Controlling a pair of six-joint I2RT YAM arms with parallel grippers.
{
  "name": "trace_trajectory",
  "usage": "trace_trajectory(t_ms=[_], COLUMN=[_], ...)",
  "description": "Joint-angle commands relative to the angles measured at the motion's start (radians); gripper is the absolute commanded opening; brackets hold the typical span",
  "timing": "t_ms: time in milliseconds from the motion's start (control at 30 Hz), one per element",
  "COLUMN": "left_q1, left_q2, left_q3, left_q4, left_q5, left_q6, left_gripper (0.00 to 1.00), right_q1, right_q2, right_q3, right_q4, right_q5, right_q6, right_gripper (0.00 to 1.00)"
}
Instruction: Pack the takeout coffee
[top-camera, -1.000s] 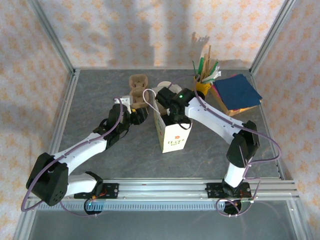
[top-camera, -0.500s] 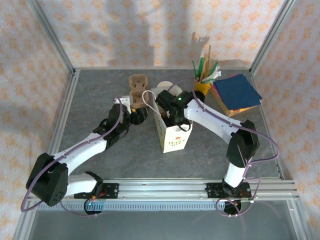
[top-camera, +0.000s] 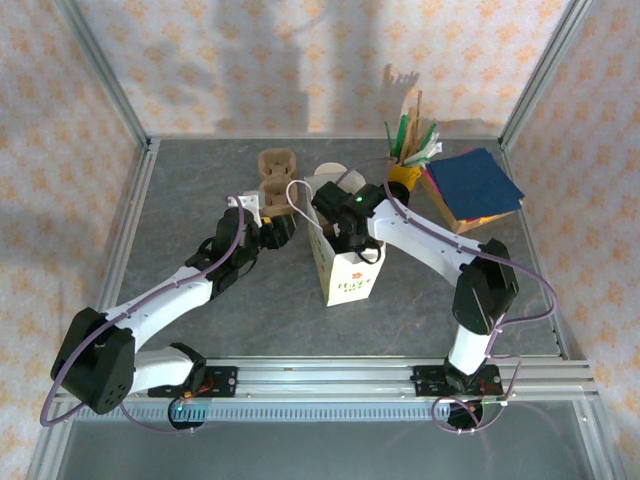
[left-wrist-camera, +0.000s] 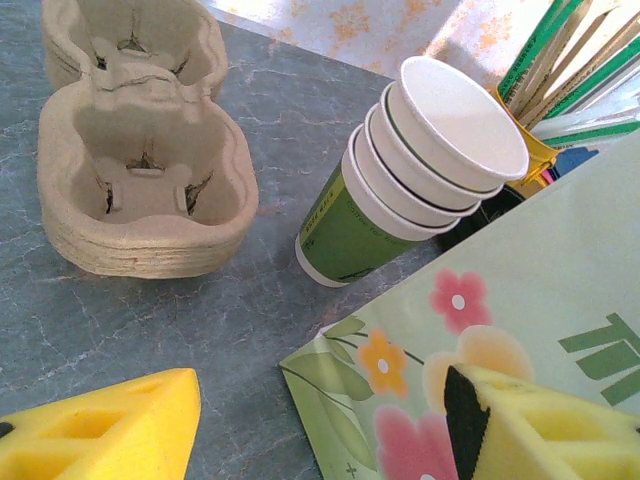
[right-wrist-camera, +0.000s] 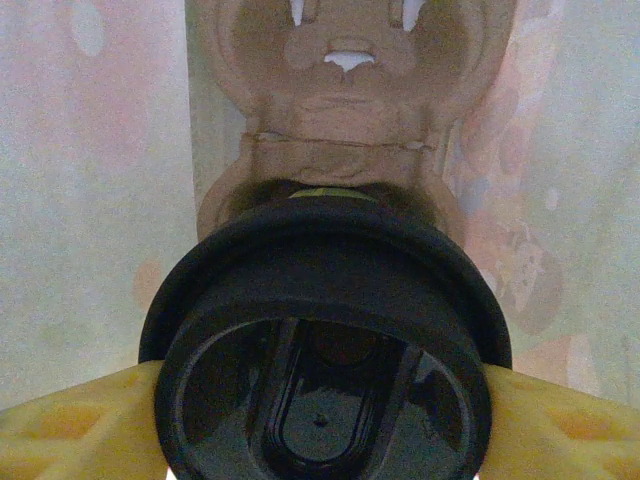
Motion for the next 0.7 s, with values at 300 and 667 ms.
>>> trace_trajectory(t_ms=[300, 667], left_q1=[-0.007, -0.006], left_q2=[-0.024, -0.023], left_q3=[-0.014, -0.015], left_q4=[-0.001, 0.001], left_q5=[-0.028, -0.028], left_q6=[0.01, 0.008], left_gripper=[0.68, 0.68], right_q1=[-0.005, -0.005], right_q2=[0.004, -0.005], right_q3=[0.009, 0.022], right_q4=[-0.005, -0.018], right_q5=[0.005, 0.021], right_q6=[-0.015, -0.015], right_gripper=[0.79, 0.84])
